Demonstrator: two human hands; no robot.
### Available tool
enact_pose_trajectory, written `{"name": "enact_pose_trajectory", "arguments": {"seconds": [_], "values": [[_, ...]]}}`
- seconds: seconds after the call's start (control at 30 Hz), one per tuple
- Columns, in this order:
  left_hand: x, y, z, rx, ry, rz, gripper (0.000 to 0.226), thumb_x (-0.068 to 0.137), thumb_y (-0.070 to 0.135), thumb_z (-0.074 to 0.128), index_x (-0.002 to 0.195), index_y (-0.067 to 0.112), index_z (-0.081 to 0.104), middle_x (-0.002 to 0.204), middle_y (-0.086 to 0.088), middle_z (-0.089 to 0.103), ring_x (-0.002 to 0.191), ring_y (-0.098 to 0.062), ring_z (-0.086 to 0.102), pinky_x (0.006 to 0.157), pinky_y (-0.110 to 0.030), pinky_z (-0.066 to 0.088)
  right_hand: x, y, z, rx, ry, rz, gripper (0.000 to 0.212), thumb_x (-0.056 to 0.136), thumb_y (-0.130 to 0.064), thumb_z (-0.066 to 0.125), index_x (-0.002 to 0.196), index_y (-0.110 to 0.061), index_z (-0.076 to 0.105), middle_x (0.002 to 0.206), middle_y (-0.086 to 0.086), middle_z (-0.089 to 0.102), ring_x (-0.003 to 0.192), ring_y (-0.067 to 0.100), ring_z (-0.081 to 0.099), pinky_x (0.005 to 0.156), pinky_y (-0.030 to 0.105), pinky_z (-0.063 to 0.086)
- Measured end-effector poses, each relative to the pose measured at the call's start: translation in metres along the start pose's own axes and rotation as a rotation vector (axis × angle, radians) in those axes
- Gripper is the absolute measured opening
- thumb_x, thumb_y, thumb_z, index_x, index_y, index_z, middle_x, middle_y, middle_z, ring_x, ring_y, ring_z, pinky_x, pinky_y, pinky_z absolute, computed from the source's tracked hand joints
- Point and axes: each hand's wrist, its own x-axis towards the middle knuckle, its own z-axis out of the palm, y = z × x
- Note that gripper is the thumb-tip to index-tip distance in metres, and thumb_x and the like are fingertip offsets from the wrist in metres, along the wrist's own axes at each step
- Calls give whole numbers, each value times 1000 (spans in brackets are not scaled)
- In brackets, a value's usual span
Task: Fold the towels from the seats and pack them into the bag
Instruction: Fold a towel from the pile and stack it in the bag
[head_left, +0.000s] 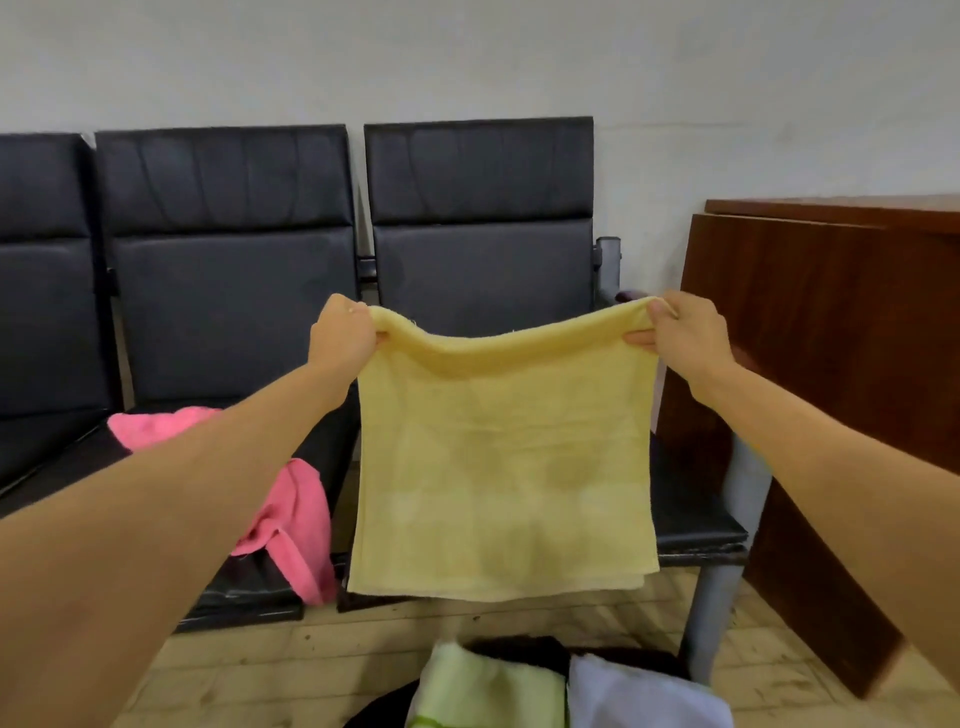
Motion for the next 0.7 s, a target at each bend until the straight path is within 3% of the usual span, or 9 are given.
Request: {"name": "enact_pose_trajectory", "arguments": {"seconds": [0.13, 0.23, 0.33, 0.43, 0.57, 0.7], "values": [[-5, -63, 22, 11, -80, -62, 19, 97, 28, 32, 92, 22, 50, 104, -6, 61, 100, -25, 63, 95, -48, 50, -20, 58, 29, -58, -90, 45, 21, 103, -19, 44, 109, -10, 61, 101, 13, 68, 93, 25, 69, 89, 45, 56], [-28, -114, 30, 26, -142, -122, 20, 99, 28, 33, 86, 23, 49, 105, -9, 61, 96, -24, 65, 93, -49, 51, -49, 95, 39, -131, -207, 82, 18, 103, -20, 44, 102, -14, 60, 91, 11, 69, 80, 18, 70, 75, 35, 58], [-57, -151, 32, 127, -201, -113, 21, 101, 22, 36, 83, 18, 46, 97, -12, 60, 88, -25, 65, 84, -46, 52, -77, 133, 43, -418, -410, -33, 24, 104, -20, 41, 87, -21, 57, 86, 2, 63, 79, 18, 63, 70, 32, 45], [-77, -173, 29, 392, -302, -59, 17, 102, 20, 33, 93, 10, 45, 90, -8, 55, 85, -27, 53, 67, -35, 35, -92, 161, 50, -619, -546, -114, 28, 103, -18, 40, 85, -19, 61, 99, 6, 66, 88, 29, 61, 71, 33, 37], [-79, -191, 29, 465, -433, 37, 20, 103, 23, 31, 103, 9, 46, 112, -5, 61, 99, -23, 54, 80, -31, 37, -90, 170, 64, -650, -512, -133, 27, 102, -16, 37, 87, -21, 59, 98, 10, 66, 73, 26, 58, 61, 32, 38], [-77, -196, 36, 445, -482, 92, 27, 104, 26, 29, 121, 12, 45, 127, 3, 52, 106, -12, 49, 85, -23, 34, -81, 177, 79, -631, -475, -111, 27, 100, -3, 39, 94, -17, 62, 95, 8, 62, 80, 28, 59, 65, 35, 47]]}}
